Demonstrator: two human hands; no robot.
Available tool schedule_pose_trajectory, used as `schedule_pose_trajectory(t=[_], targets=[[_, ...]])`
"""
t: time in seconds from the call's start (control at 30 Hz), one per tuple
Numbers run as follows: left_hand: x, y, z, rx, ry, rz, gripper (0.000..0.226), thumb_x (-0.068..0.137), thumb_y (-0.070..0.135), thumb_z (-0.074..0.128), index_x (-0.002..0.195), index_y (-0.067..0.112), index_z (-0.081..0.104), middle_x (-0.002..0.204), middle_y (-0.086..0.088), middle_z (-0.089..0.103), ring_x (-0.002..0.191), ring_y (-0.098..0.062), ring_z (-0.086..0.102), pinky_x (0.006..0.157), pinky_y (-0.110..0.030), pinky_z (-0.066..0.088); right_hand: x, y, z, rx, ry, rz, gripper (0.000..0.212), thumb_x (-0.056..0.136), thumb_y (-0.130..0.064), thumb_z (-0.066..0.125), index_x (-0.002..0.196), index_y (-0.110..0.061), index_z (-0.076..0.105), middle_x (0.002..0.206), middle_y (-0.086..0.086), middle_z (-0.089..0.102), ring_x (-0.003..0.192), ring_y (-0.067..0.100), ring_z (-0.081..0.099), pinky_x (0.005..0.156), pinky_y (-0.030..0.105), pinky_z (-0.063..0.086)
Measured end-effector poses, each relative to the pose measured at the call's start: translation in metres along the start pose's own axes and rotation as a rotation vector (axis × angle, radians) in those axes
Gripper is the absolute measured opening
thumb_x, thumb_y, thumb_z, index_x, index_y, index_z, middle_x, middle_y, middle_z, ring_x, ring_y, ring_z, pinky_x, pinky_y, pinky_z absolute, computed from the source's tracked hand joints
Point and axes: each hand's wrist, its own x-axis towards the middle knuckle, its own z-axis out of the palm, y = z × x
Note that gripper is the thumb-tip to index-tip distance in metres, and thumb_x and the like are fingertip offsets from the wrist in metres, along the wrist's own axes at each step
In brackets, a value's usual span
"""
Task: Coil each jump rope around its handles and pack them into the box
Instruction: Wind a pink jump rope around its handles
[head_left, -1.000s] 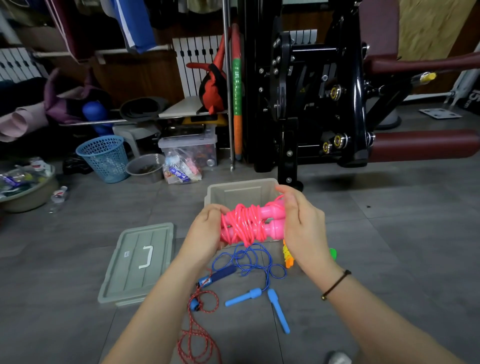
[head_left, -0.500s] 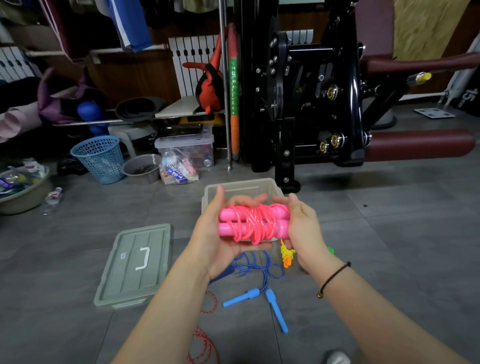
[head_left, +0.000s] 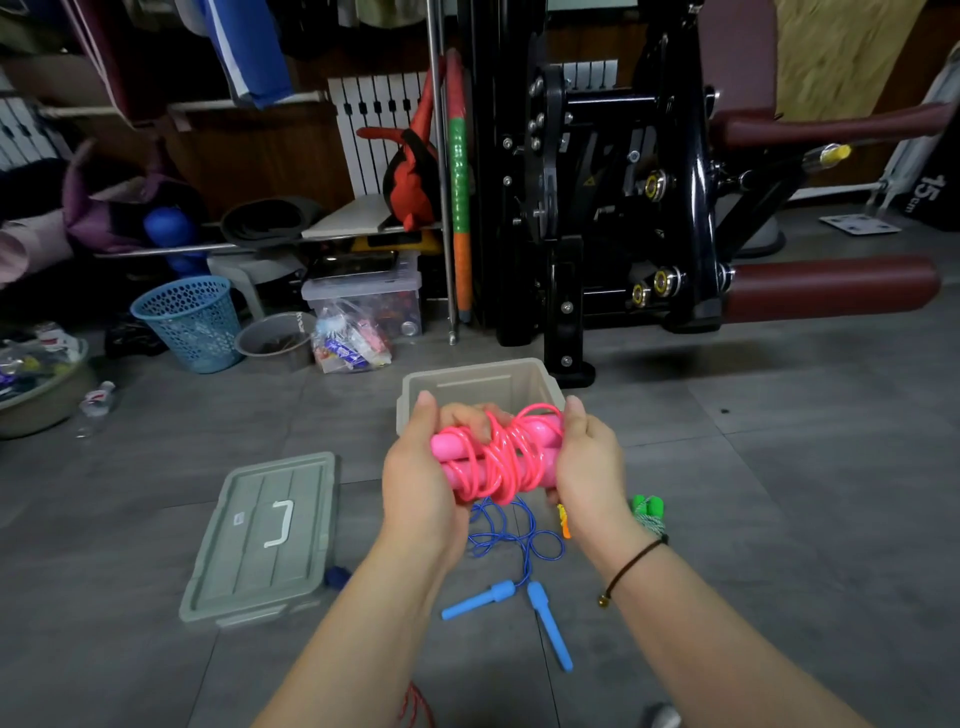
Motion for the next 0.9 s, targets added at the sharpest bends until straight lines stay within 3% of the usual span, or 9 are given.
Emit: schedule_pose_trajectory(t=[0.07,0.17,0.3,0.4,0.5,0.57,0.67,0.8,0.9], targets=[[-0.002,-0.002,-0.001,0.014,0.065,0.086,0.065,0.101,0.038,0.026,0.048,0.012,0.053,0.072,-0.012,0.064,0.067,-0.028,0.057,0.055,-0.033,0.040,-0.004,-0.006,0.003,-0.030,0.037,-0.070,0.042,0.096,-0.049,0.030,0.069,-0.022,0.048,0.069,0.005,0.054,0.078,0.039,0.062,0.072,0.051,0.051],[-0.003,-0.003,-0.003,0.010,0.138,0.173,0.064,0.099,0.036,0.028,0.044,0.014,0.052,0.068,-0.014,0.064,0.074,-0.029,0.059,0.058,-0.034,0.042,-0.009,-0.014,0.005,-0.038,0.060,-0.143,0.042,0.101,-0.036,0.030,0.067,-0.019,0.047,0.068,0.001,0.051,0.076,0.041,0.061,0.071,0.057,0.050],[-0.003,0.000,-0.007,-0.008,0.134,0.211,0.063,0.099,0.033,0.028,0.044,0.014,0.052,0.069,-0.015,0.066,0.077,-0.027,0.062,0.066,-0.035,0.046,-0.011,-0.018,0.007,-0.045,0.033,-0.204,0.036,0.102,-0.035,0.030,0.092,-0.015,0.057,0.073,-0.006,0.050,0.081,0.035,0.060,0.071,0.057,0.051],[0.001,0.005,-0.009,0.096,0.081,0.172,0.059,0.099,0.035,0.031,0.048,0.016,0.056,0.083,-0.009,0.072,0.074,-0.025,0.066,0.059,-0.033,0.051,-0.009,-0.018,0.008,-0.017,0.019,-0.167,0.047,0.095,-0.052,0.025,0.093,-0.016,0.054,0.082,0.003,0.057,0.081,0.037,0.061,0.073,0.053,0.052],[0.007,0.009,-0.013,0.476,0.230,0.411,0.030,0.091,0.045,0.043,0.072,0.029,0.061,0.092,0.001,0.067,0.083,-0.015,0.061,0.079,-0.031,0.048,0.002,-0.015,0.004,0.063,0.014,0.007,0.062,0.093,-0.055,0.019,0.115,-0.010,0.055,0.102,0.017,0.062,0.060,0.029,0.060,0.047,0.029,0.049],[0.010,0.012,-0.018,0.761,0.357,0.606,0.022,0.085,0.051,0.049,0.080,0.029,0.047,0.085,0.001,0.057,0.076,-0.015,0.053,0.072,-0.027,0.038,0.006,-0.016,-0.003,0.115,0.047,0.098,0.052,0.101,-0.043,0.020,0.119,-0.008,0.054,0.100,0.019,0.061,0.040,0.019,0.054,0.032,0.019,0.037],[0.003,0.009,-0.018,1.170,0.295,0.641,0.026,0.092,0.047,0.047,0.085,0.023,0.040,0.067,0.006,0.053,0.063,-0.022,0.050,0.058,-0.032,0.031,0.009,-0.015,-0.010,0.136,0.082,0.174,0.051,0.102,-0.040,0.018,0.112,-0.003,0.051,0.088,0.019,0.059,0.026,0.016,0.045,0.028,0.016,0.030],[-0.002,-0.001,-0.013,1.300,0.258,0.531,0.028,0.095,0.047,0.032,0.089,0.021,0.036,0.074,-0.003,0.059,0.071,-0.034,0.054,0.058,-0.036,0.033,0.009,-0.012,-0.012,0.035,0.102,0.113,0.051,0.101,-0.040,0.020,0.110,-0.002,0.052,0.099,0.020,0.058,0.052,0.029,0.057,0.037,0.026,0.041],[-0.002,0.001,-0.011,1.405,0.306,0.407,0.039,0.096,0.053,0.025,0.084,0.018,0.038,0.070,-0.004,0.052,0.070,-0.032,0.046,0.061,-0.037,0.033,0.007,-0.014,-0.017,-0.078,0.142,-0.044,0.047,0.102,-0.037,0.021,0.103,0.000,0.051,0.095,0.016,0.056,0.085,0.033,0.057,0.071,0.041,0.046]])
